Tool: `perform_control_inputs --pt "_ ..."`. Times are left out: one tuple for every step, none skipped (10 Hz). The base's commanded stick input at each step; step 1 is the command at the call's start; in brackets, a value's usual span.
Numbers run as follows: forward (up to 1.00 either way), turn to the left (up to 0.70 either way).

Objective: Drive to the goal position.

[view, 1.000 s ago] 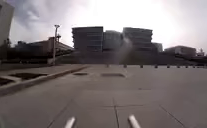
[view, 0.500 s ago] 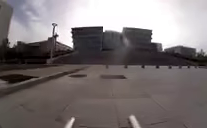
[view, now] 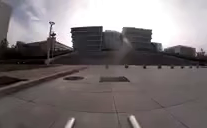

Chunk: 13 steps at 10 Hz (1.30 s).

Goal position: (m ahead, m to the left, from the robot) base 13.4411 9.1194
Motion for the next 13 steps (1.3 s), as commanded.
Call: perform_control_inputs --pt "1.00 0.00" --pt "1.00 0.00" --pt "1.00 0.00" --pt "1.00 0.00" --pt "1.00 0.00" --pt "1.00 0.00" --pt "1.00 0.00" --pt "1.00 0.00" --pt "1.00 0.00" --pt "1.00 0.00" --pt "1.00 0.00" --pt "1.00 0.00" --pt "1.00 0.02"
